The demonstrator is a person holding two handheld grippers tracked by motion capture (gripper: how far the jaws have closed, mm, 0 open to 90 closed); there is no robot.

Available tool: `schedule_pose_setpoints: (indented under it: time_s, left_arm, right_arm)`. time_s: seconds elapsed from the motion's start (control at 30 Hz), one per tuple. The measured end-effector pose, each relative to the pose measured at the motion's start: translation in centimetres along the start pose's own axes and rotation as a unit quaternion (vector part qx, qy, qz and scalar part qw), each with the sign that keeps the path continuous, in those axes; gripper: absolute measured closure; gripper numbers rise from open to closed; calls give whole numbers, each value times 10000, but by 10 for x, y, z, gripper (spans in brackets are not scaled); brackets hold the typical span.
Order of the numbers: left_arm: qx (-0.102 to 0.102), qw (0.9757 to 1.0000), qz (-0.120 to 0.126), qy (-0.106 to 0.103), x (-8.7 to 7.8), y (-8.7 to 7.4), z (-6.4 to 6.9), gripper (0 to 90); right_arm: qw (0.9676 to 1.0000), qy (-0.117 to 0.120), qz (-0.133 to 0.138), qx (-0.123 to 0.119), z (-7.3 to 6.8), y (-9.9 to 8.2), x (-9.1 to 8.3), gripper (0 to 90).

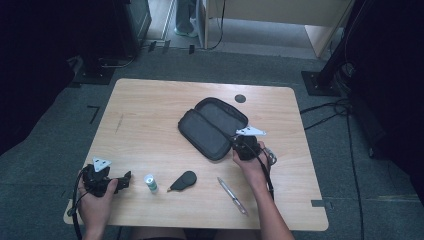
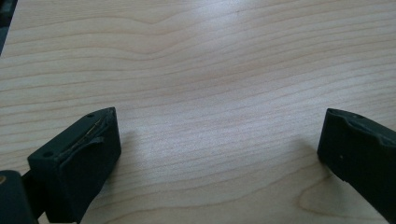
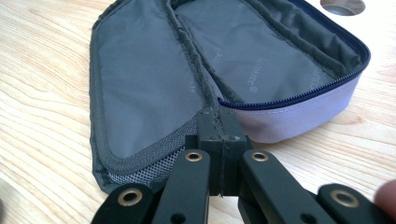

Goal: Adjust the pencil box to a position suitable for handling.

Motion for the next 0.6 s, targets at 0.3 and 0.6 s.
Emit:
schedule_pose_setpoints:
  time_s: [0.3, 0.6]
  left_arm:
    - [0, 10000, -1, 0, 0, 0, 0, 0]
    - [-2, 10000, 0, -2, 0, 0, 0, 0]
  right_arm:
    - [9999, -51, -76, 138, -26, 10, 11, 900]
    - [9999, -1, -109, 120, -60, 16, 30, 900]
Point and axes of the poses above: each handheld gripper's, and its own axes: x roughly forward along the jaws, y roughly out of its top, z roughly to its right, the point moved 9 cm from there along x, roughly forward along the jaws, and after that the axes turned 3 degrees about -x, right-handed, at the moved point
